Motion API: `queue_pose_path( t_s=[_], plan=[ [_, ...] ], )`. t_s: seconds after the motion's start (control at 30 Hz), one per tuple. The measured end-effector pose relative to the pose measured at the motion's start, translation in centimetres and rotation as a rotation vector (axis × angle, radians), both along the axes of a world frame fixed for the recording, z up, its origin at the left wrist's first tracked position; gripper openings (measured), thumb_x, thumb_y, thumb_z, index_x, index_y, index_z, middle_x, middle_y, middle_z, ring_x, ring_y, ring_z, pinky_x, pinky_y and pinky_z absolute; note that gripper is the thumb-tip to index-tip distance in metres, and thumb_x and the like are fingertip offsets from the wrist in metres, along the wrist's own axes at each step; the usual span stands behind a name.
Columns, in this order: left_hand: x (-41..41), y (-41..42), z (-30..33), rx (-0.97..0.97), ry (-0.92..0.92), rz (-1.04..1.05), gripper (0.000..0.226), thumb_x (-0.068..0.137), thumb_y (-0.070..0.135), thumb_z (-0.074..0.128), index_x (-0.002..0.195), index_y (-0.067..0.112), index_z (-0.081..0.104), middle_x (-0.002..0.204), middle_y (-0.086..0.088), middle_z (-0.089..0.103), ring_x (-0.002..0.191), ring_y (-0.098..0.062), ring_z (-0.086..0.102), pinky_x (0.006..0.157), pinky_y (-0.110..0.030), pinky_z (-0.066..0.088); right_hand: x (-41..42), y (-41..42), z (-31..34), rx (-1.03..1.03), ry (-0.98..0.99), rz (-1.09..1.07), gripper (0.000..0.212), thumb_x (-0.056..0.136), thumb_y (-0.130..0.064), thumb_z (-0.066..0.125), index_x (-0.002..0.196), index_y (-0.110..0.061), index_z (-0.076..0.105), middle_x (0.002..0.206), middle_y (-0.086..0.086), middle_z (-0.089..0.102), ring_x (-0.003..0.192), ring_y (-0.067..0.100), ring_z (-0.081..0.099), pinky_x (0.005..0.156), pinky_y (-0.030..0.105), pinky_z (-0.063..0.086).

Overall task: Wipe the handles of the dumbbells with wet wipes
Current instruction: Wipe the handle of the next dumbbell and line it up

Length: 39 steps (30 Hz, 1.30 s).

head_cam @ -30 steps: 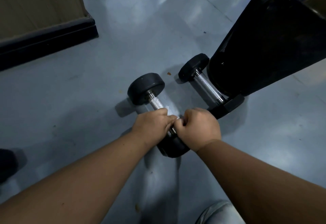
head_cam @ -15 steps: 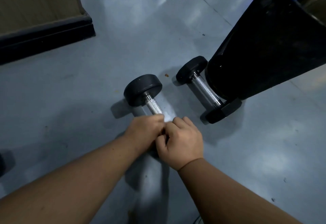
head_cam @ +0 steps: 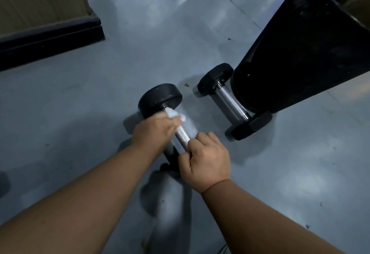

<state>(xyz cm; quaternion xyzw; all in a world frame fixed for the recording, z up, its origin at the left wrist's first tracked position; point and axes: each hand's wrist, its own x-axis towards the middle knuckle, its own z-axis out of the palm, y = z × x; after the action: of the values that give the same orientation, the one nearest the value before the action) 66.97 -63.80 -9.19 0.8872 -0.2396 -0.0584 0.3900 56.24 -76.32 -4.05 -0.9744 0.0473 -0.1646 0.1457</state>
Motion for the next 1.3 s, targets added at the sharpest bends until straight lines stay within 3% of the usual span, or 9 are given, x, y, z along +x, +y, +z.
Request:
queue_pose_path(
  t_s=[0.07,0.2,0.37,0.47,0.6,0.83,1.0,1.17,1.3],
  plan=[
    [-0.2,-0.4,-0.4,-0.051,0.073,0.172,0.037,0.093,0.056,0.045,0.118,0.045,0.07,0.114,0.005,0.067,0.104,-0.021,0.066,0.085,-0.04,0.055,0.0,0.0,0.0,-0.006,-0.002,0.0,0.017,0.069,-0.023,0.05,0.055,-0.013,0.048,0.059,0.001,0.044,0.058,0.023,0.04,0.048,0.032,0.037],
    [-3.7,-1.3,0.6,-0.005,0.195,-0.187,0.05,0.086,0.045,0.035,0.1,0.011,0.069,0.081,0.003,0.058,0.083,-0.029,0.056,0.078,-0.05,0.051,-0.1,-0.1,-0.3,-0.003,0.006,0.012,0.016,0.07,-0.024,0.053,0.058,-0.015,0.054,0.061,-0.001,0.047,0.06,0.023,0.04,0.052,0.033,0.038],
    [0.0,-0.1,-0.7,0.115,-0.086,-0.057,0.039,0.097,0.058,0.033,0.121,0.048,0.062,0.112,0.007,0.065,0.104,-0.019,0.065,0.084,-0.036,0.054,0.1,-0.2,-0.2,-0.003,-0.004,0.013,0.015,0.068,-0.022,0.053,0.056,-0.015,0.048,0.06,0.001,0.045,0.059,0.023,0.039,0.05,0.031,0.035],
    [-0.6,-0.8,-0.5,0.065,-0.001,0.102,0.04,0.093,0.05,0.045,0.117,0.036,0.073,0.11,0.0,0.069,0.103,-0.025,0.066,0.081,-0.041,0.057,0.0,-0.4,-0.2,-0.006,-0.012,0.008,0.015,0.068,-0.022,0.053,0.057,-0.015,0.046,0.06,0.0,0.044,0.058,0.023,0.039,0.049,0.031,0.035],
    [-4.3,-0.6,0.0,0.068,0.038,-0.245,0.043,0.088,0.032,0.039,0.096,0.006,0.072,0.096,-0.016,0.067,0.089,-0.038,0.06,0.076,-0.039,0.048,0.0,-0.5,-0.3,0.015,-0.009,0.013,0.018,0.069,-0.023,0.054,0.055,-0.016,0.045,0.059,-0.001,0.042,0.059,0.02,0.036,0.05,0.03,0.033],
    [0.1,-0.3,-0.4,-0.05,0.006,0.171,0.043,0.093,0.059,0.043,0.118,0.041,0.072,0.106,0.003,0.069,0.1,-0.022,0.067,0.08,-0.04,0.056,0.3,-0.9,0.0,0.035,-0.009,0.005,0.016,0.068,-0.022,0.051,0.056,-0.014,0.045,0.059,0.001,0.043,0.058,0.023,0.038,0.047,0.031,0.034],
    [-3.8,-1.4,-0.1,-0.014,-0.055,-0.313,0.016,0.087,0.042,0.038,0.092,0.029,0.045,0.082,0.0,0.051,0.065,-0.03,0.06,0.055,-0.044,0.052,0.3,-1.2,-0.2,0.054,-0.013,0.003,0.018,0.07,-0.023,0.051,0.055,-0.015,0.045,0.059,0.0,0.041,0.059,0.021,0.033,0.047,0.035,0.038],
    [-0.1,-0.8,-0.4,-0.114,0.031,0.142,0.035,0.092,0.055,0.048,0.115,0.046,0.072,0.095,0.006,0.065,0.09,-0.02,0.066,0.074,-0.033,0.053,0.5,-1.6,-0.3,0.074,-0.017,0.004,0.017,0.068,-0.023,0.048,0.055,-0.015,0.043,0.058,0.001,0.041,0.058,0.023,0.036,0.045,0.035,0.038],
    [-2.9,-2.8,-0.8,-0.005,0.015,-0.083,0.051,0.087,0.055,0.032,0.097,0.022,0.07,0.085,-0.003,0.063,0.08,-0.03,0.064,0.063,-0.032,0.047,0.9,-2.6,-0.5,0.092,-0.011,-0.005,0.021,0.073,-0.024,0.048,0.054,-0.014,0.046,0.058,0.0,0.042,0.058,0.023,0.039,0.05,0.036,0.04]
  ],
)
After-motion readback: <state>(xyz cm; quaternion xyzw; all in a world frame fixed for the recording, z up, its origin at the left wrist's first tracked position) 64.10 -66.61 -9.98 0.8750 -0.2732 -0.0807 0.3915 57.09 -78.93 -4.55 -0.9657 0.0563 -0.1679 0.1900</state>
